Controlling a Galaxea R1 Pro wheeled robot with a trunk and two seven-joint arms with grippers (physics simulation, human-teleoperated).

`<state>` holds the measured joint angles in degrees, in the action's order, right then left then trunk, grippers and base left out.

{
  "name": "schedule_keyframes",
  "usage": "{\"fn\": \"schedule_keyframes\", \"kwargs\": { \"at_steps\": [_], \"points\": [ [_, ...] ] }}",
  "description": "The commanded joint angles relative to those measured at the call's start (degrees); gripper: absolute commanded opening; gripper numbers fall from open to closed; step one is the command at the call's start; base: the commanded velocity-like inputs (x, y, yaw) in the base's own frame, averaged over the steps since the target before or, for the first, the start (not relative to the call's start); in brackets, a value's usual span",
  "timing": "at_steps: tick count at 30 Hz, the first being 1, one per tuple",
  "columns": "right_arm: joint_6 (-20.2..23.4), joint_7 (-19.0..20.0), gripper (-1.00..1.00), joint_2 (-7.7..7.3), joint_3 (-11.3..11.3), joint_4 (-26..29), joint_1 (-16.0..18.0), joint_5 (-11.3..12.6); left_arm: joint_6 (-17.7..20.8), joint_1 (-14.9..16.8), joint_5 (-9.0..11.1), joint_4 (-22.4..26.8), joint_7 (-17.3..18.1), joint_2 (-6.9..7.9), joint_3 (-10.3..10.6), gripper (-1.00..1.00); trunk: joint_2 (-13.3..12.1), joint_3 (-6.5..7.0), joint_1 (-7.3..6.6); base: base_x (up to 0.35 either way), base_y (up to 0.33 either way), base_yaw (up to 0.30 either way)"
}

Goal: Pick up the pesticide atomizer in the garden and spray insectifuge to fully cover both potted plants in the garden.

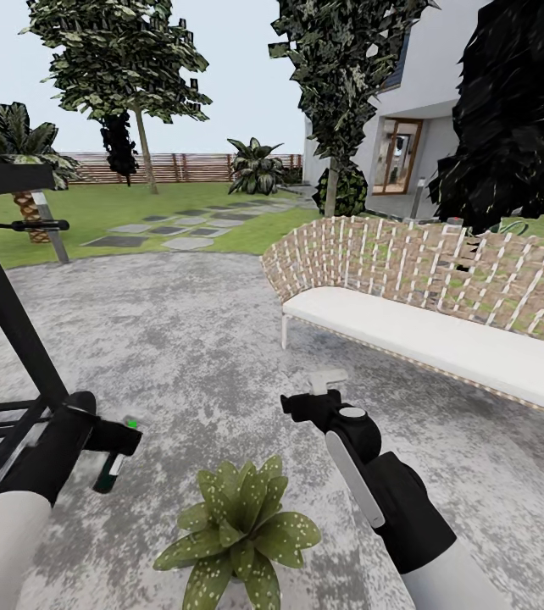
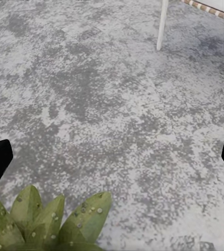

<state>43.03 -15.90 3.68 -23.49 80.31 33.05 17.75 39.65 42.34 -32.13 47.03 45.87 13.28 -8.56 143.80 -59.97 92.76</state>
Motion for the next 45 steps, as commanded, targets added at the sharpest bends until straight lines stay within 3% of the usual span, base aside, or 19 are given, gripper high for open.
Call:
{"fn": "schedule_keyframes", "kwargs": {
  "at_steps": [1,3,5,8,9,11,12,16,17,19,22,26,28,29,33,41,43,44,45],
  "points": [
    [-0.1,-0.1,1.0,0.01,0.0,0.0,0.0,0.0,0.5,-0.8,0.0,0.7,-4.7,-2.27,-2.8,-1.0,0.0,0.0,0.0,0.0,0.0,0.0],
    [-0.1,-0.1,1.0,0.01,0.0,0.0,0.0,0.0,1.1,-2.0,0.0,1.2,-10.0,-5.8,-11.1,-1.0,0.0,0.0,0.0,0.0,0.0,0.0],
    [-0.2,-0.1,1.0,0.02,0.1,0.0,0.0,0.0,-0.3,-3.8,0.1,1.0,-12.3,-7.36,-19.4,-1.0,0.0,0.0,0.0,-0.004,0.0,0.0],
    [-0.1,-0.2,1.0,0.12,0.0,0.1,0.0,0.0,-7.8,-5.7,0.0,-1.1,-13.2,-8.18,-24.5,-1.0,0.0,0.0,0.0,-0.21,-0.055,0.0],
    [0.0,-0.2,1.0,0.22,0.0,0.0,0.0,0.0,-10.0,-9.0,0.1,-0.8,-13.5,-8.5,-29.8,-1.0,0.0,0.0,0.0,-0.321,-0.116,0.0],
    [0.0,-0.2,1.0,0.34,0.0,0.0,0.0,0.0,-11.9,-11.7,0.2,4.7,-13.3,-9.95,-30.6,-1.0,0.0,0.0,0.0,-0.324,-0.131,0.0],
    [0.0,-3.3,1.0,0.42,-0.1,0.1,0.0,0.0,-6.9,-19.6,0.1,29.4,-13.2,-18.2,-32.0,-1.0,0.0,0.0,0.0,-0.324,-0.148,0.0],
    [0.1,-3.9,1.0,0.04,0.2,0.2,0.0,0.1,-5.1,-25.0,2.7,40.6,-13.2,-21.44,-32.6,-1.0,0.0,0.0,0.0,-0.318,-0.178,0.0],
    [0.4,-3.8,1.0,-0.11,3.1,0.1,0.0,0.6,-5.1,-27.4,5.6,43.4,-13.3,-21.9,-32.6,-1.0,0.0,0.0,0.0,-0.255,-0.249,0.0],
    [0.4,-3.8,1.0,-0.15,4.8,0.1,-0.8,0.6,-5.1,-28.3,8.5,44.3,-13.3,-21.97,-32.6,-1.0,0.0,0.0,0.0,-0.185,-0.288,0.0],
    [0.2,-5.8,1.0,0.36,5.7,0.2,-1.9,0.3,-5.4,-28.7,9.0,43.7,-13.6,-21.93,-32.5,-1.0,0.0,0.03,0.0,-0.073,-0.325,-0.016],
    [0.4,-9.1,1.0,0.52,8.0,0.1,-1.9,0.3,-5.0,-28.9,7.6,38.3,-19.5,-22.05,-21.9,-1.0,0.0,0.03,0.0,-0.001,-0.339,-0.001],
    [0.4,-9.3,1.0,0.54,9.2,0.0,-1.8,0.3,-4.2,-29.0,8.4,36.1,-22.5,-22.07,-16.0,-1.0,0.0,0.03,0.0,0.0,-0.341,0.0],
    [0.4,-9.3,1.0,0.54,9.7,-0.2,-1.8,0.2,-3.9,-29.0,9.4,35.7,-24.0,-22.07,-14.5,-1.0,0.0,0.03,0.0,0.0,-0.341,0.0],
    [0.4,-9.3,1.0,0.58,10.3,-0.6,-1.7,0.3,-3.4,-29.4,14.7,35.3,-26.4,-21.86,-13.0,-1.0,0.0,0.03,0.0,-0.156,-0.252,0.0],
    [-0.1,-9.2,1.0,0.63,10.1,-1.3,-1.7,0.2,-1.7,-30.3,15.2,36.3,-26.8,-21.33,-13.3,-1.0,0.0,0.03,0.0,-0.321,-0.069,0.0],
    [0.1,-9.3,1.0,0.63,10.0,-0.9,-1.7,0.1,-1.7,-30.3,15.1,35.5,-29.9,-21.77,-12.7,-1.0,0.0,0.03,0.0,-0.263,-0.238,0.0],
    [0.3,-9.4,1.0,0.63,10.0,-0.7,-1.7,0.1,-1.7,-30.2,17.7,31.7,-40.3,-22.08,-4.1,-1.0,0.0,0.03,0.0,-0.257,-0.212,0.0],
    [0.4,-9.5,1.0,0.63,10.1,-0.6,-1.7,0.1,-1.7,-30.2,26.3,30.9,-50.2,-22.09,5.0,-1.0,0.0,0.03,0.0,-0.152,-0.096,0.0]
  ]
}}
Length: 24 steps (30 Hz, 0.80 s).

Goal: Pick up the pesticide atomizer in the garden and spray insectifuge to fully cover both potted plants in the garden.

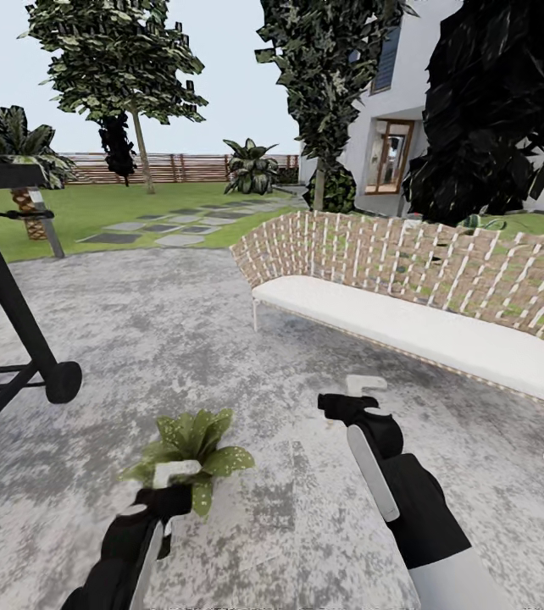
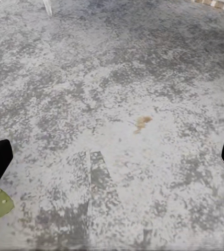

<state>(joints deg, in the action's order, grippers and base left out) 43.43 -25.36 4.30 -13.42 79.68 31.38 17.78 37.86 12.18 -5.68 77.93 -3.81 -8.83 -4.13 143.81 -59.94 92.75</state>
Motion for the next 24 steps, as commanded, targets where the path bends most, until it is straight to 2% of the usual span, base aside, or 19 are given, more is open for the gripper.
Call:
{"fn": "schedule_keyframes", "kwargs": {
  "at_steps": [1,3,6,9,14,17,18,21,24],
  "points": [
    [0.1,-2.5,1.0,-0.4,0.4,0.4,0.0,0.1,-1.8,0.5,23.5,-0.8,-27.4,0.13,16.5,-1.0,0.0,0.0,0.01,0.004,-0.151,0.0],
    [0.1,-2.7,1.0,-0.43,0.5,0.5,-0.1,0.1,-2.3,0.7,24.7,-0.9,-27.5,0.17,17.2,-1.0,0.0,0.0,0.01,0.123,-0.283,0.0],
    [0.1,-2.8,1.0,-0.29,0.4,0.5,-0.1,0.1,-2.5,1.3,24.5,-2.2,-25.9,0.21,17.4,-1.0,0.0,0.0,0.01,0.163,-0.307,0.0],
    [0.1,-2.5,1.0,-0.1,0.2,0.4,-0.1,0.5,-5.1,1.6,24.3,-3.3,-25.7,0.3,17.9,-1.0,0.0,0.0,0.01,0.184,-0.304,0.0],
    [-0.1,-2.8,1.0,0.0,0.4,0.8,-0.1,0.3,-5.6,2.5,25.0,-3.5,-27.6,0.08,17.9,-1.0,0.0,0.0,0.01,0.187,-0.301,0.0],
    [-0.1,-2.9,1.0,-0.03,0.4,0.9,-0.1,0.3,-6.0,2.8,25.2,-3.5,-31.3,-0.08,18.0,-1.0,0.0,0.0,0.01,0.184,-0.303,0.0],
    [-0.1,-2.9,1.0,-0.06,0.4,0.9,-0.1,0.3,-7.2,2.8,25.8,-3.5,-32.2,-0.11,18.0,-1.0,0.0,0.0,0.01,0.182,-0.304,0.0],
    [0.0,-2.9,1.0,-0.03,0.4,0.9,-0.1,0.3,-11.0,2.8,30.1,-3.6,-33.0,-0.09,18.3,-1.0,0.0,0.0,0.01,0.181,-0.305,0.0],
    [0.0,-2.9,1.0,0.0,0.2,0.9,-0.2,0.1,-12.4,2.8,31.9,-3.8,-33.2,-0.05,18.9,-1.0,0.0,0.0,0.01,0.173,-0.306,0.0]
  ]
}}
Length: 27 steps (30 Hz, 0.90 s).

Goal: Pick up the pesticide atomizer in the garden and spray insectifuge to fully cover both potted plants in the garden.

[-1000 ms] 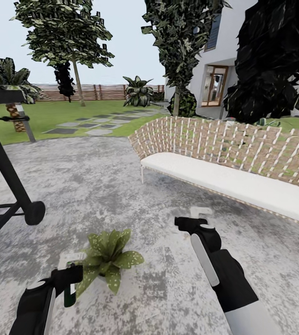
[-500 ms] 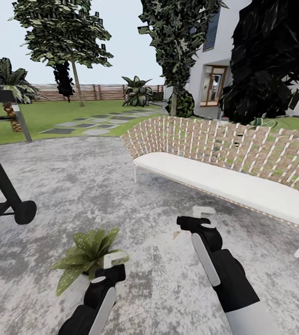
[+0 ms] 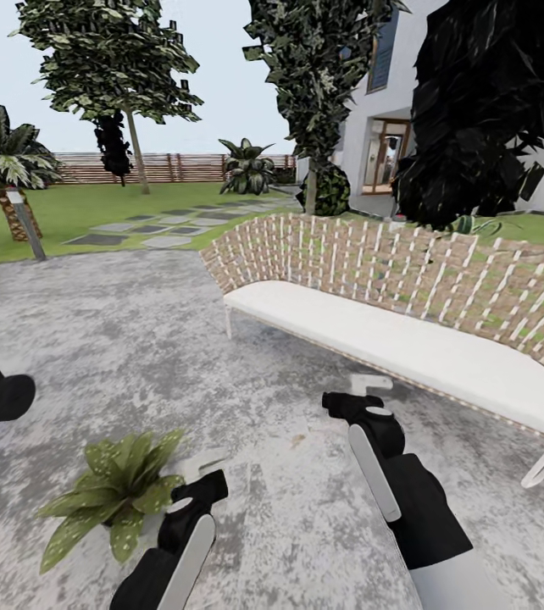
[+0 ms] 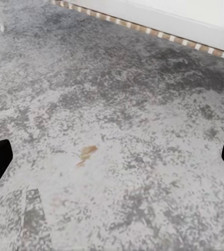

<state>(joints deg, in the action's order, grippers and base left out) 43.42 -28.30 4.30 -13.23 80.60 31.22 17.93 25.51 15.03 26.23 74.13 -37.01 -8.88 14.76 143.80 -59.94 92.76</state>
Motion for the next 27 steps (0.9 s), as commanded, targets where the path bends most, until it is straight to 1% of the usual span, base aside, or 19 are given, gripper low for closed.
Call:
{"fn": "schedule_keyframes", "kwargs": {
  "at_steps": [1,2,3,4,5,6,7,8,9,13,17,19,21,22,23,26,27],
  "points": [
    [0.0,0.0,1.0,0.0,0.0,0.0,0.0,-0.1,-0.7,0.0,0.1,-0.6,-0.3,0.0,0.1,-1.0,0.0,0.0,0.0,0.17,-0.307,0.0],
    [0.0,0.0,1.0,0.0,0.0,0.0,0.0,-0.1,-1.2,0.1,0.2,-1.3,-1.7,0.0,0.1,-1.0,0.0,0.0,0.0,0.17,-0.307,0.0],
    [0.0,0.0,1.0,0.0,0.0,0.0,0.0,-0.1,-1.4,0.3,0.3,-1.8,-4.6,-0.04,0.2,-1.0,0.0,0.0,0.0,0.169,-0.307,0.0],
    [0.1,0.0,1.0,0.0,0.0,0.1,-0.1,-0.1,-1.7,1.1,1.1,-3.4,-10.3,-0.07,0.2,-1.0,0.0,0.01,0.0,0.169,-0.307,0.122],
    [0.1,0.0,1.0,0.0,0.0,0.1,-0.1,-0.1,-1.8,1.5,2.2,-3.9,-12.8,-0.06,0.2,-1.0,0.0,0.02,0.0,0.169,-0.308,0.181],
    [0.1,0.0,1.0,0.0,-0.1,0.1,-0.1,-0.1,-2.0,1.6,2.6,-4.1,-15.0,-0.04,0.2,-1.0,0.0,0.04,0.0,0.169,-0.307,0.201],
    [0.1,0.0,1.0,0.0,-0.2,0.1,-0.1,-0.1,-2.9,1.7,3.0,-4.1,-18.4,-0.01,0.2,-1.0,0.0,0.07,0.0,0.168,-0.307,0.216],
    [0.2,0.0,1.0,0.0,-0.4,0.1,-0.1,-0.1,-4.9,1.7,3.2,-4.2,-20.3,0.0,0.2,-1.0,0.0,0.09,0.0,0.167,-0.307,0.221],
    [0.2,0.0,1.0,0.0,-0.5,0.1,-0.1,-0.1,-5.8,1.8,3.2,-4.2,-20.6,0.05,0.2,-1.0,0.0,0.11,0.0,0.17,-0.306,0.222],
    [0.2,-0.1,1.0,0.0,-0.5,0.1,-0.1,-0.1,-6.1,1.8,2.7,-4.2,-20.8,0.17,0.4,-1.0,0.0,0.2,0.0,0.211,-0.278,0.223],
    [0.4,0.0,1.0,0.0,-0.6,0.1,-0.1,-0.1,-5.8,1.8,3.4,-4.4,-20.0,0.21,0.3,-1.0,0.0,0.29,0.0,0.229,-0.263,0.223],
    [0.7,0.0,1.0,0.0,-0.6,0.1,-0.1,-0.1,-5.6,1.9,3.6,-5.6,-20.3,0.2,0.2,-1.0,0.0,0.34,0.0,0.229,-0.266,0.224],
    [1.0,0.0,1.0,0.0,-0.8,-0.1,-0.1,0.0,-5.6,2.9,3.7,-8.3,-20.7,0.19,0.2,-1.0,0.0,0.37,0.0,0.229,-0.266,0.231],
    [1.1,0.1,1.0,0.0,-1.5,-0.1,-0.1,0.1,-5.6,3.5,3.7,-9.4,-20.9,0.15,0.2,-1.0,0.0,0.38,0.0,0.229,-0.266,0.248],
    [1.3,0.1,1.0,0.0,-3.0,-0.2,-0.1,0.1,-5.7,3.9,3.7,-10.2,-21.7,0.14,0.2,-1.0,0.0,0.38,0.0,0.227,-0.266,0.255],
    [1.7,0.5,1.0,0.0,-6.0,-0.3,-0.1,0.5,-6.1,4.2,3.7,-10.8,-23.0,0.1,0.1,-1.0,0.0,0.38,0.0,0.227,-0.266,0.255],
    [2.4,0.7,1.0,0.0,-7.6,-0.3,-0.1,0.6,-6.2,4.2,3.6,-10.7,-23.1,0.09,0.2,-1.0,0.0,0.38,0.0,0.227,-0.266,0.265]
  ]
}}
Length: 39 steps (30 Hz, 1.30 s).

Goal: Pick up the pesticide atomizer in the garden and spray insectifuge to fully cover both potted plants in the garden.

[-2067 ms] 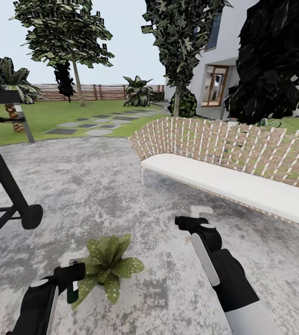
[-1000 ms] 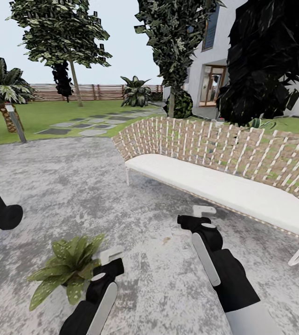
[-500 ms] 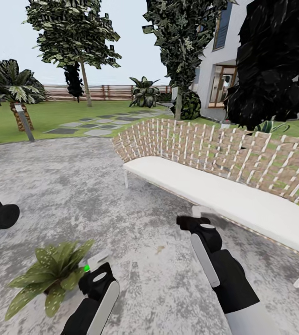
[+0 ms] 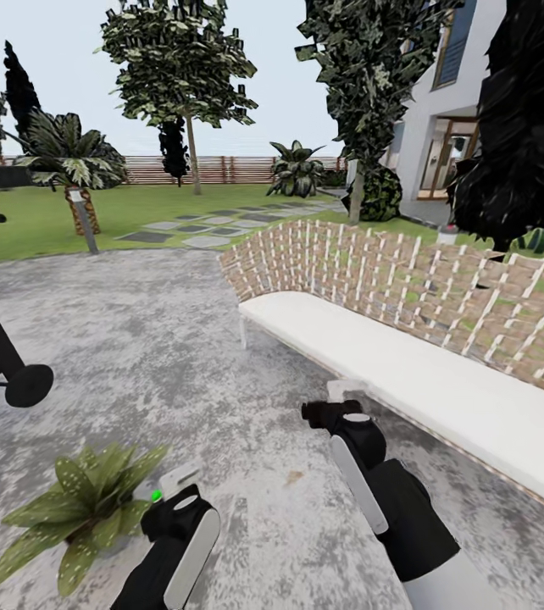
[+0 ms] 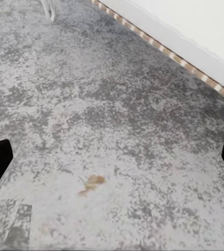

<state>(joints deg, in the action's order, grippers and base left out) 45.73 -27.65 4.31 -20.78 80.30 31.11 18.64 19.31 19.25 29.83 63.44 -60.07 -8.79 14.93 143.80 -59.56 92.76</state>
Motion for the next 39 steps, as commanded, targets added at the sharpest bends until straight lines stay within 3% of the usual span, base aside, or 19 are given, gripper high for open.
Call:
{"fn": "schedule_keyframes", "kwargs": {
  "at_steps": [1,3,4,6,8,20,25,26,39],
  "points": [
    [0.6,0.0,1.0,-0.01,-1.2,0.0,0.0,-0.1,0.0,0.0,0.0,0.0,0.0,0.0,0.0,-1.0,0.0,0.0,0.0,0.226,-0.266,0.265],
    [0.9,0.1,1.0,-0.01,-1.9,0.0,0.0,-0.1,-0.1,0.0,0.0,0.0,0.0,0.0,-0.1,-1.0,0.0,0.0,0.0,0.226,-0.266,0.266],
    [2.5,5.0,1.0,-0.02,-3.7,0.0,0.0,-0.1,-0.2,0.0,0.0,0.0,0.0,0.0,-0.1,-1.0,0.0,0.0,0.0,0.224,-0.269,0.266],
    [2.9,9.6,1.0,-0.39,-3.8,0.1,0.0,-0.3,-0.2,0.0,0.0,0.0,0.0,0.0,-0.1,-1.0,0.0,0.0,0.0,0.221,-0.272,0.266],
    [2.7,10.9,1.0,-0.57,-3.9,0.1,0.0,-0.4,-0.2,0.0,0.0,0.0,0.2,0.0,0.0,-1.0,0.0,0.0,0.0,0.22,-0.274,0.266],
    [2.7,11.2,1.0,-0.62,-3.9,0.1,0.0,-0.8,-2.2,0.0,0.2,-1.2,0.0,0.09,-0.2,-1.0,0.0,0.0,0.0,0.253,-0.224,0.266],
    [2.7,11.1,1.0,-0.59,-4.0,0.1,0.0,-0.8,-3.3,0.0,2.7,-2.2,0.0,0.21,-0.1,-1.0,0.0,0.0,0.0,0.293,-0.156,0.266],
    [2.5,11.0,1.0,-0.61,-5.4,0.1,0.0,-0.9,-4.8,0.0,3.0,-2.8,0.3,0.26,-0.2,-1.0,0.0,-0.02,0.0,0.294,-0.154,0.24],
    [2.3,10.9,1.0,-0.62,-6.3,0.1,0.0,-0.9,-8.1,0.0,3.0,-5.3,0.7,0.26,-0.2,-1.0,0.0,-0.38,0.0,0.294,-0.182,0.253]
  ]
}}
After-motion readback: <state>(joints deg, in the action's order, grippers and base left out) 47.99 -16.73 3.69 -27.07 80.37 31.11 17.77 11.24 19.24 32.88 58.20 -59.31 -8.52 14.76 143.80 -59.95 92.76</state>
